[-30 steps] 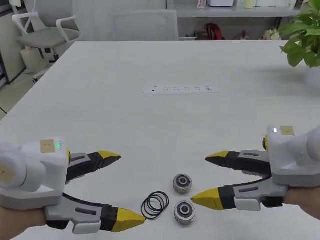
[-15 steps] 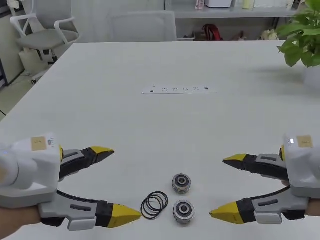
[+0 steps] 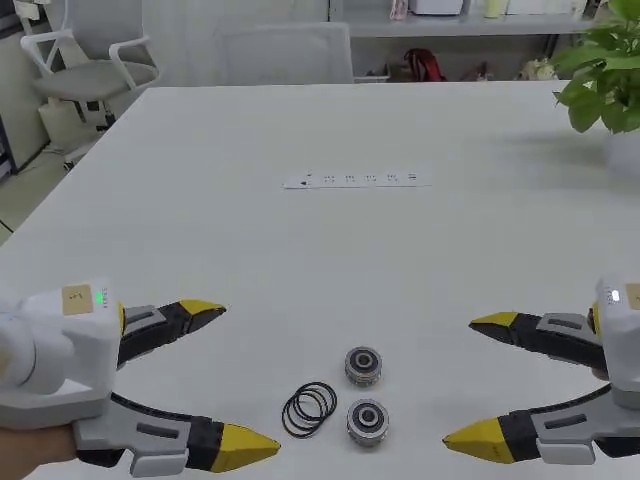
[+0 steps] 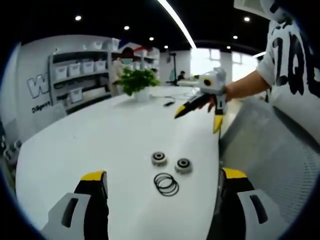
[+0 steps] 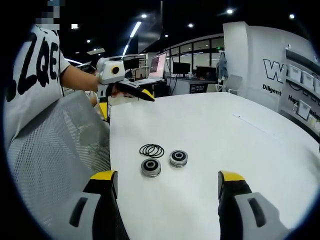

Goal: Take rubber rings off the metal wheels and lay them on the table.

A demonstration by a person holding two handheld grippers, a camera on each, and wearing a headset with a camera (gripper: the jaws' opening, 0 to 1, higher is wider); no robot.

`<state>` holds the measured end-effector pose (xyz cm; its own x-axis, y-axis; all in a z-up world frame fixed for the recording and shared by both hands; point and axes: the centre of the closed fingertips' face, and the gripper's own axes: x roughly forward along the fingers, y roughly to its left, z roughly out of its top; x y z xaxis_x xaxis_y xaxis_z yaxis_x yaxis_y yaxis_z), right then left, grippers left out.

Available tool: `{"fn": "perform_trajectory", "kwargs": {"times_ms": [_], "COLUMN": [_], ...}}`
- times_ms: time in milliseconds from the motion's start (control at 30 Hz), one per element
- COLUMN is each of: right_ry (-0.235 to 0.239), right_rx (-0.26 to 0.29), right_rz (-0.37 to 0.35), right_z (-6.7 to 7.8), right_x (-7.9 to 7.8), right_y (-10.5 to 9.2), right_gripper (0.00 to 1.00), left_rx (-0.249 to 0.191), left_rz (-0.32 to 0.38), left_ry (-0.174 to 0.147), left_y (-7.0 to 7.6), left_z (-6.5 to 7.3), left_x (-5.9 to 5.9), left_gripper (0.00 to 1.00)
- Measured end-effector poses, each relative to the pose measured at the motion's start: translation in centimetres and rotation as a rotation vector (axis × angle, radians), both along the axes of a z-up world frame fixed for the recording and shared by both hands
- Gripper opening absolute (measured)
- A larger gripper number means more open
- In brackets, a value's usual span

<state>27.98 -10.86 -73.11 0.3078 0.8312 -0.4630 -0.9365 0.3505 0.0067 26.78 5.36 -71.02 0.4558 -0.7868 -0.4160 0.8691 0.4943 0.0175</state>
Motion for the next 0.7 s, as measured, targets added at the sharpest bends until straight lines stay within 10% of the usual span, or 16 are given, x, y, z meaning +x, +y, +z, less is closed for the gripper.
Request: {"fn": "perform_trajectory", "kwargs": {"times_ms": [700], "right_ry": [0.020], "right_rx": [0.006], "right_rz": [-0.005], "right_z": [-0.38], "right_x": [-0.57], "right_y": [-0.07], "right_gripper": [0.79], "left_rx": [0.006], "left_rz": [0.012], "left_ry": [0.010], "left_y": [0.22], "left_z": [-0.11], "left_x": [-0.27], "left_gripper": [0.94]}}
